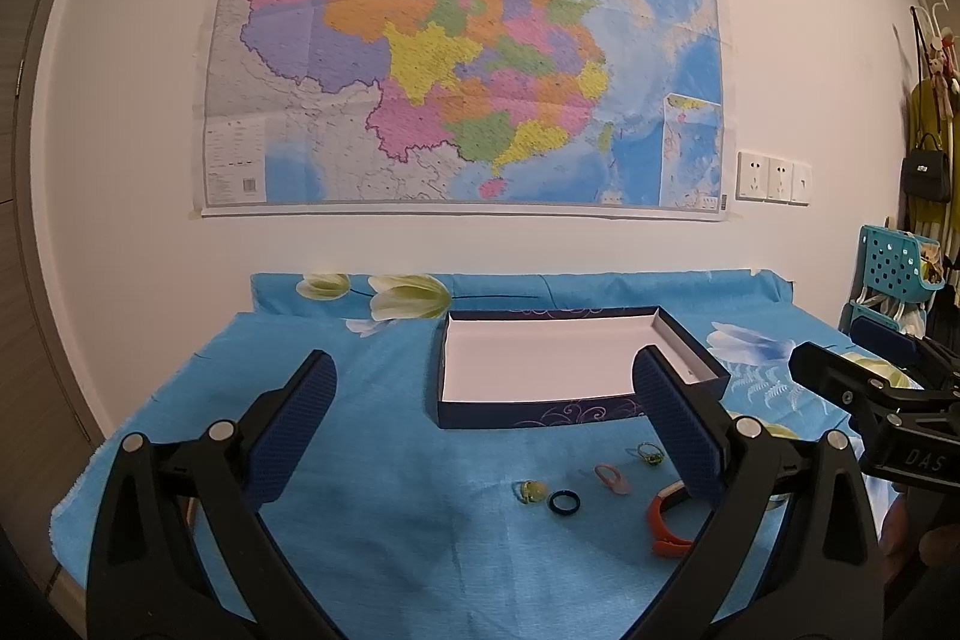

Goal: Organize jewelry
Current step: 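Grasp the orange-strap watch with the left tool while the right tool grasps the tortoiseshell bangle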

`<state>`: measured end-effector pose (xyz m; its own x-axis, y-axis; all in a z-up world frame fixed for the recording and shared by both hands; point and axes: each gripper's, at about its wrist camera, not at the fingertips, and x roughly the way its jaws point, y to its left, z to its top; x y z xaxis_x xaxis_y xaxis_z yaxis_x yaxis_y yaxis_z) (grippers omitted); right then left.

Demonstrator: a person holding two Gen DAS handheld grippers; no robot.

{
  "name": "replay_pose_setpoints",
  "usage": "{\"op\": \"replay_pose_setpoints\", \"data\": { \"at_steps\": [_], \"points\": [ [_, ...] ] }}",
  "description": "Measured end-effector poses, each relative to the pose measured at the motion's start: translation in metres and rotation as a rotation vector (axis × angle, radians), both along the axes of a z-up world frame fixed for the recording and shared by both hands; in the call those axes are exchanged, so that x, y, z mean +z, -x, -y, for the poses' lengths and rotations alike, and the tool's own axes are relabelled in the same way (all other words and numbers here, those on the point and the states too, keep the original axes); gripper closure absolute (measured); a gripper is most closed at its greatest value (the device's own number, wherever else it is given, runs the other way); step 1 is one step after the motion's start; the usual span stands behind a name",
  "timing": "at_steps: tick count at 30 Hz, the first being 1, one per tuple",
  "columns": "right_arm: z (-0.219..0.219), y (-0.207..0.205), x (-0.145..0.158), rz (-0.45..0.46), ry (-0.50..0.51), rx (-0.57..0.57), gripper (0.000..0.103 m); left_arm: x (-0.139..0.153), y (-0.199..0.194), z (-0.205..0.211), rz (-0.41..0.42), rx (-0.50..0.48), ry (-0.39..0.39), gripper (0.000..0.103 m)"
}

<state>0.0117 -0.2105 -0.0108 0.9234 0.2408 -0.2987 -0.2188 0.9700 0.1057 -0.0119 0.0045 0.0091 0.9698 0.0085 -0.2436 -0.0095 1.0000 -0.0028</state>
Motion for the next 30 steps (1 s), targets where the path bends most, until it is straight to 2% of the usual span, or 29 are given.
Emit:
{"op": "replay_pose_setpoints", "data": {
  "at_steps": [9, 12, 17, 20, 23, 25, 27, 29, 30],
  "points": [
    [0.004, -0.002, -0.002, -0.012, -0.008, -0.003, 0.006, -0.004, -0.005, 0.006, -0.016, -0.012, -0.003, 0.006],
    [0.011, -0.006, -0.008, -0.039, -0.008, -0.016, 0.006, -0.008, -0.011, 0.009, -0.040, -0.044, 0.004, 0.006],
    [0.031, -0.022, -0.025, -0.142, 0.008, -0.068, 0.006, -0.025, -0.032, 0.021, -0.153, -0.146, 0.025, 0.006],
    [0.046, -0.033, -0.044, -0.234, 0.029, -0.092, 0.007, -0.047, -0.052, 0.035, -0.272, -0.238, 0.041, 0.006],
    [0.058, -0.042, -0.062, -0.313, 0.050, -0.087, 0.017, -0.066, -0.064, 0.050, -0.354, -0.302, 0.036, 0.006],
    [0.065, -0.050, -0.074, -0.381, 0.046, -0.066, 0.025, -0.078, -0.070, 0.059, -0.406, -0.345, 0.040, 0.013],
    [0.070, -0.054, -0.085, -0.428, 0.041, -0.047, 0.046, -0.091, -0.075, 0.067, -0.459, -0.381, 0.044, 0.016],
    [0.074, -0.058, -0.095, -0.476, 0.029, -0.027, 0.058, -0.102, -0.080, 0.075, -0.508, -0.407, 0.038, 0.026],
    [0.075, -0.060, -0.097, -0.492, 0.026, -0.019, 0.060, -0.104, -0.082, 0.076, -0.527, -0.418, 0.040, 0.028]
  ]
}}
